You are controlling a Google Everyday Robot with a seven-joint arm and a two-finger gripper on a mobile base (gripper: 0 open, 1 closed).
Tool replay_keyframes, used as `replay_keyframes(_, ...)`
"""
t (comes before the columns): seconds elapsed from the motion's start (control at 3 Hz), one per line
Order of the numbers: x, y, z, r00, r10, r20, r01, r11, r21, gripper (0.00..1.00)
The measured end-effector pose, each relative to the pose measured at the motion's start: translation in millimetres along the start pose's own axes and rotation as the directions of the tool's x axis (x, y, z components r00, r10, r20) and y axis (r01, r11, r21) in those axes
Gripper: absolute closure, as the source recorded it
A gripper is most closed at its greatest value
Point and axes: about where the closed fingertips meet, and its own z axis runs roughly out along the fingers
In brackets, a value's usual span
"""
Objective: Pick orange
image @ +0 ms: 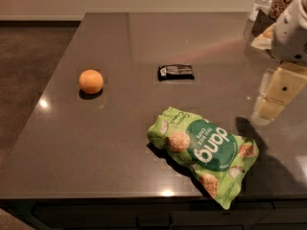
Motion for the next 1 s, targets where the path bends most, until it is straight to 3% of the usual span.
replay_keyframes(1.0,-124,-11,51,0.977,-0.109,0.181,0.125,0.9888,-0.08,0.0)
